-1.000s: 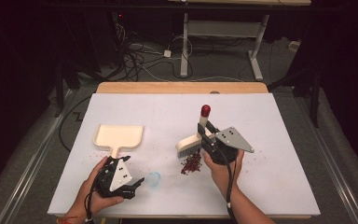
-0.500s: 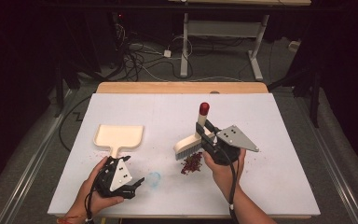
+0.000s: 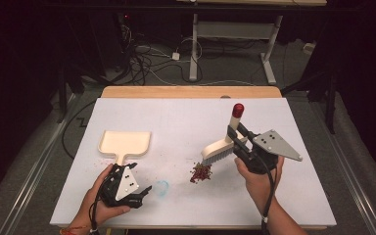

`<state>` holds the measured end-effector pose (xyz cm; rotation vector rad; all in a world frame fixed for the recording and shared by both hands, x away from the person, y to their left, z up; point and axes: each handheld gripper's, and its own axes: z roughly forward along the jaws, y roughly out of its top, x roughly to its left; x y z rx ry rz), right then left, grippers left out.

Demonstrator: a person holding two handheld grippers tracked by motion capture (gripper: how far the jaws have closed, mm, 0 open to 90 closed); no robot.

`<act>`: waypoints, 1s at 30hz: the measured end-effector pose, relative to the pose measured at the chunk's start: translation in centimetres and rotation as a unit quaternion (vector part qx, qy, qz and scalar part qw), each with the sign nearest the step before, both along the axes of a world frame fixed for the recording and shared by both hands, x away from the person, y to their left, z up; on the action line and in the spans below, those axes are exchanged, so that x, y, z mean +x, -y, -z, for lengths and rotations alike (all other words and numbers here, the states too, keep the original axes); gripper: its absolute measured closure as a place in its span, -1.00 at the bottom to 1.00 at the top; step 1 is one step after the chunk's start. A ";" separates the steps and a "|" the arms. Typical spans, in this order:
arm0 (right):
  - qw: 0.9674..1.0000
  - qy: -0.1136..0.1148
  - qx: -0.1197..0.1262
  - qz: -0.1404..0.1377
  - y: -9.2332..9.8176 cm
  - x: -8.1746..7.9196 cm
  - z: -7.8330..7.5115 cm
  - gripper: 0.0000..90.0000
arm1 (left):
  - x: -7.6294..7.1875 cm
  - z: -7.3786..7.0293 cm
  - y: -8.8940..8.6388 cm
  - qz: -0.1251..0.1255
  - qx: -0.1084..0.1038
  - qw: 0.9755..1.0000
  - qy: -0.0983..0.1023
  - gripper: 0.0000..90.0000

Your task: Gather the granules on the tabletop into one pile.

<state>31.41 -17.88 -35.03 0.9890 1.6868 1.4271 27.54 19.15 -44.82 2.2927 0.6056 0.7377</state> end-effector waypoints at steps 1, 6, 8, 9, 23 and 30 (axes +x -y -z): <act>1.000 0.003 -0.007 0.003 0.5 -0.1 -0.1 0.57 | 0.0 0.0 0.0 0.000 0.000 1.000 0.000 -0.63; 1.000 0.003 -0.019 0.020 2.8 -1.1 -0.6 0.57 | 0.1 -0.3 -0.2 -0.004 -0.001 1.000 0.005 -0.63; 1.000 0.000 -0.015 0.026 3.8 -2.0 -0.6 0.57 | 0.2 -0.5 -0.5 -0.011 -0.011 1.000 0.009 -0.63; 0.999 0.000 -0.018 0.029 4.4 -2.4 -0.6 0.57 | 0.2 -0.6 -0.7 -0.014 -0.015 1.000 0.010 -0.63; 0.992 -0.094 -0.061 0.052 8.9 -6.4 0.3 0.56 | 0.4 -1.2 -1.0 -0.017 -0.027 0.999 0.023 -0.63; 0.986 -0.139 -0.055 0.074 8.7 -1.6 1.8 0.56 | 0.8 -1.0 -0.6 -0.010 -0.027 0.999 0.018 -0.63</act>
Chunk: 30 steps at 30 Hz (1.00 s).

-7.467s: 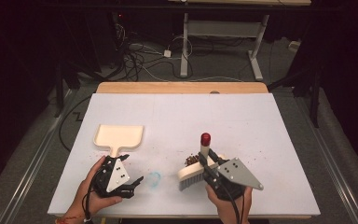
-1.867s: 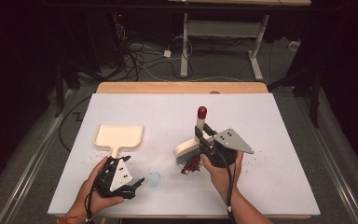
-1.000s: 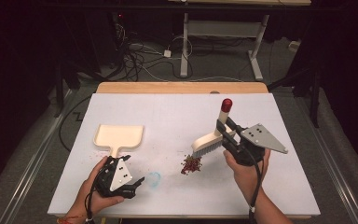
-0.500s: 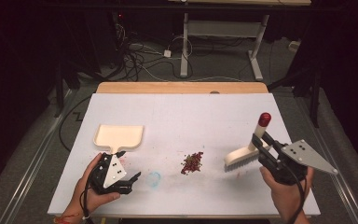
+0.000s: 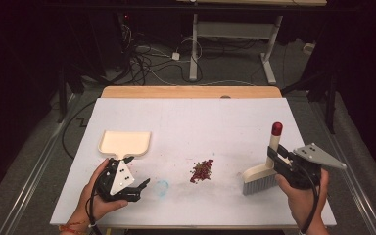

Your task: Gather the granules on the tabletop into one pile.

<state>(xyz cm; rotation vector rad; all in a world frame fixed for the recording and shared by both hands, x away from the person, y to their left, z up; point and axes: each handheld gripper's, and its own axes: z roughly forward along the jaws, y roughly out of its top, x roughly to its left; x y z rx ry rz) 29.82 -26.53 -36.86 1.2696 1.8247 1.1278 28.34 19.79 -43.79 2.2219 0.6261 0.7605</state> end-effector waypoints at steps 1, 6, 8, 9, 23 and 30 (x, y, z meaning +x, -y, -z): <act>1.000 -0.004 -0.002 0.003 -0.1 0.8 0.1 0.56 | 0.1 0.1 0.0 0.000 0.000 1.000 -0.002 -0.63; 0.999 -0.034 -0.007 0.030 0.0 5.1 1.6 0.55 | 0.0 0.2 0.1 0.001 0.001 1.000 -0.004 -0.63; 0.998 -0.046 -0.015 0.049 0.1 6.7 2.2 0.53 | -0.1 0.1 0.1 0.001 0.000 1.000 -0.003 -0.63; 0.997 -0.050 -0.025 0.057 0.2 7.4 2.5 0.53 | -0.1 0.1 0.1 -0.001 -0.001 1.000 -0.003 -0.63; 0.997 0.061 -0.038 -0.040 1.7 5.2 2.7 0.02 | -0.8 0.1 -0.2 -0.014 -0.006 1.000 0.000 -0.63; 0.985 0.109 -0.067 -0.114 1.1 -0.1 2.7 -0.37 | -1.4 0.4 0.2 -0.011 -0.003 1.000 -0.001 -0.63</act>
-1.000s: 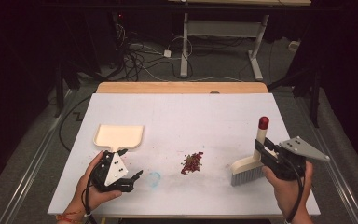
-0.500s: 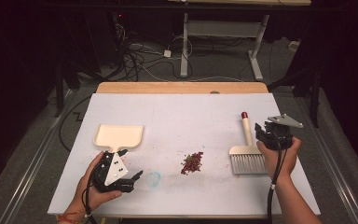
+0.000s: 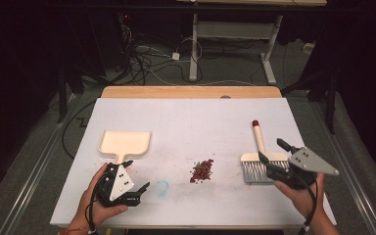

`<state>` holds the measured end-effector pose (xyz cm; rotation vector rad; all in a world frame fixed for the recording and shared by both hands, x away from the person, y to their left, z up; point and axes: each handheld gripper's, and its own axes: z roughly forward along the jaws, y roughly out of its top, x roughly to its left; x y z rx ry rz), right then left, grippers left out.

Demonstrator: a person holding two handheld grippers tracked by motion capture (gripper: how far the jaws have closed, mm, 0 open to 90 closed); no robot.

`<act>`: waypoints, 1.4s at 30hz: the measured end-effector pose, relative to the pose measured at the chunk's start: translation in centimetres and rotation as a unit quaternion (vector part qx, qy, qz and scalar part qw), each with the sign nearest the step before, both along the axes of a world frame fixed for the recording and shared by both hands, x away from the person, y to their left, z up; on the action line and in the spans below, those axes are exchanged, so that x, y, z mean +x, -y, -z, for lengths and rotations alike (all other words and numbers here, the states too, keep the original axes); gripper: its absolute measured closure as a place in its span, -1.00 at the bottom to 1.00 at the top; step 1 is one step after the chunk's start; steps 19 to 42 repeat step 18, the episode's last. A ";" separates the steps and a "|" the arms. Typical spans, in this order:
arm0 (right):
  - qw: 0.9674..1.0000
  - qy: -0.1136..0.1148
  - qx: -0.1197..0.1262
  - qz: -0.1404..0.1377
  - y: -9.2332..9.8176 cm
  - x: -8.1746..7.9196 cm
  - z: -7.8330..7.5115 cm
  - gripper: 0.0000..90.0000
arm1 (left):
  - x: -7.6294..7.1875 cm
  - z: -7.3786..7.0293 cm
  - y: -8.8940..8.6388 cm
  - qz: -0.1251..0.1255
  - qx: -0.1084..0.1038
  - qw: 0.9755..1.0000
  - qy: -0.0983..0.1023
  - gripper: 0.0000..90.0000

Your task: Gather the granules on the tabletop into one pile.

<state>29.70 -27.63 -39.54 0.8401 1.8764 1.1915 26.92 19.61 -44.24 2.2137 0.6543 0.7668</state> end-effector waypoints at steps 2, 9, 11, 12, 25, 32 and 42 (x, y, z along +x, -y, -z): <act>1.000 0.002 -0.009 -0.013 0.0 -1.2 0.5 -0.43 | -0.1 0.1 0.3 0.004 0.006 1.000 0.000 -0.63; 0.999 -0.002 -0.016 -0.029 0.2 -2.8 2.1 -0.50 | 0.2 0.4 0.9 0.006 0.015 1.000 0.001 -0.63; 0.999 -0.009 -0.011 -0.029 0.1 -2.6 2.2 -0.50 | 0.3 0.5 1.0 0.007 0.016 1.000 0.000 -0.63; 0.999 -0.010 -0.013 -0.029 0.1 -2.6 2.3 -0.50 | 0.3 0.5 1.0 0.007 0.018 1.000 -0.001 -0.63; 0.999 -0.010 -0.018 -0.028 0.1 -2.5 2.4 -0.50 | 0.8 0.6 1.2 0.007 0.020 1.000 -0.006 -0.63; 0.999 -0.010 -0.018 -0.028 0.1 -2.5 2.4 -0.50 | 0.8 0.6 1.2 0.007 0.020 1.000 -0.006 -0.63; 0.999 -0.010 -0.018 -0.028 0.1 -2.5 2.4 -0.50 | 0.8 0.6 1.2 0.007 0.020 1.000 -0.006 -0.63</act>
